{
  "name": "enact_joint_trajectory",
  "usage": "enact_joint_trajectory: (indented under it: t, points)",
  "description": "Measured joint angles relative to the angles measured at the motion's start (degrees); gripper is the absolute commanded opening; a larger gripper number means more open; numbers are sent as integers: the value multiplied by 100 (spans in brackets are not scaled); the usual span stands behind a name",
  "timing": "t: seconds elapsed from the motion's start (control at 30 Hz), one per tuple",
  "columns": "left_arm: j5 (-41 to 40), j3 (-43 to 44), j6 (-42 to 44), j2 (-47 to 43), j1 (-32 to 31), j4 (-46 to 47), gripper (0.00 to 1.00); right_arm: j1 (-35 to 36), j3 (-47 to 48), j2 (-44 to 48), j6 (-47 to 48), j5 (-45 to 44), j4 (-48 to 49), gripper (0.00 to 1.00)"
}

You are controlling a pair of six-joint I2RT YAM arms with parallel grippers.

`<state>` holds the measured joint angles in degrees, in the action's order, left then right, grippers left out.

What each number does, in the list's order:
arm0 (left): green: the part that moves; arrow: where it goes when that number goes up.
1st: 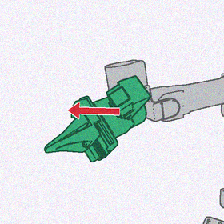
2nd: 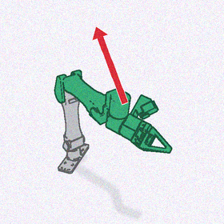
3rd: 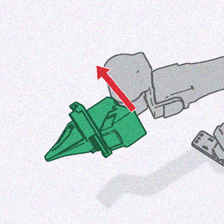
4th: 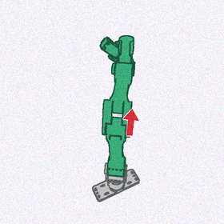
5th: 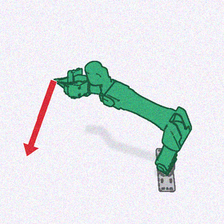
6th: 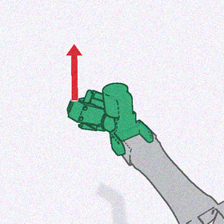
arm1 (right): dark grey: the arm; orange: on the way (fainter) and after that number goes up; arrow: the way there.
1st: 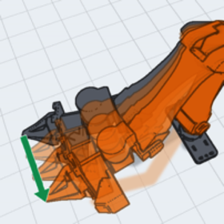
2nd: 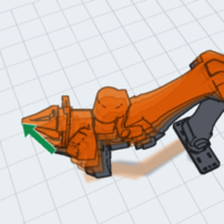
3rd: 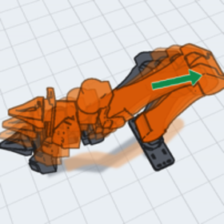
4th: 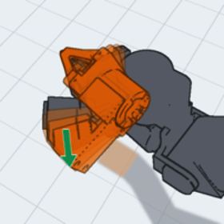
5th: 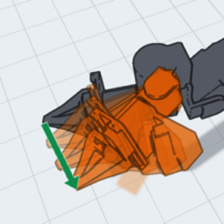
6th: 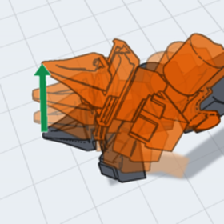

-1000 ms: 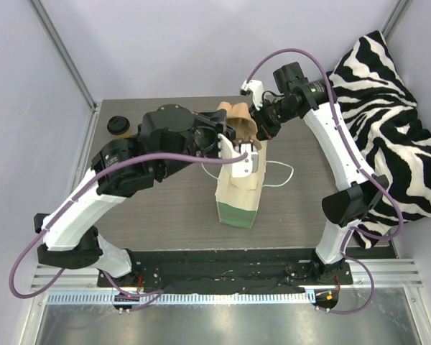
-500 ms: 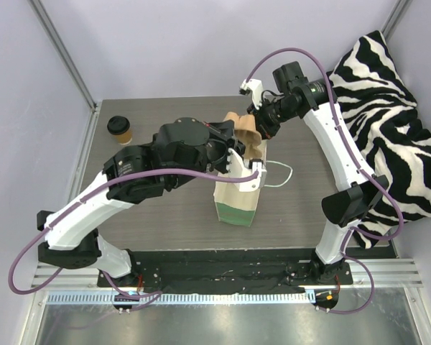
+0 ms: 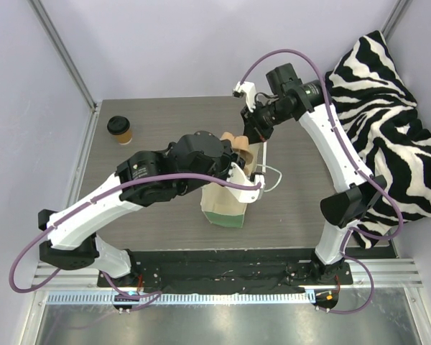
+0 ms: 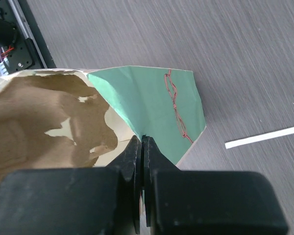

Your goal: Pack the takeout coffee

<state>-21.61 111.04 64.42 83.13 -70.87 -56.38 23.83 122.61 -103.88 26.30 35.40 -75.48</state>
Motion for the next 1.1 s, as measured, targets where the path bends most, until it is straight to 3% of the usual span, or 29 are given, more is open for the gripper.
enact_joint_trajectory:
  t: [0.67,1.1]
  points:
    - [240,-262,-623,173,0,-476,0,457,-90,431,-168,15,63,1]
    - [632,-1106,-1451,181,20,-498,0,555,-1174,1185,-417,319,442,1]
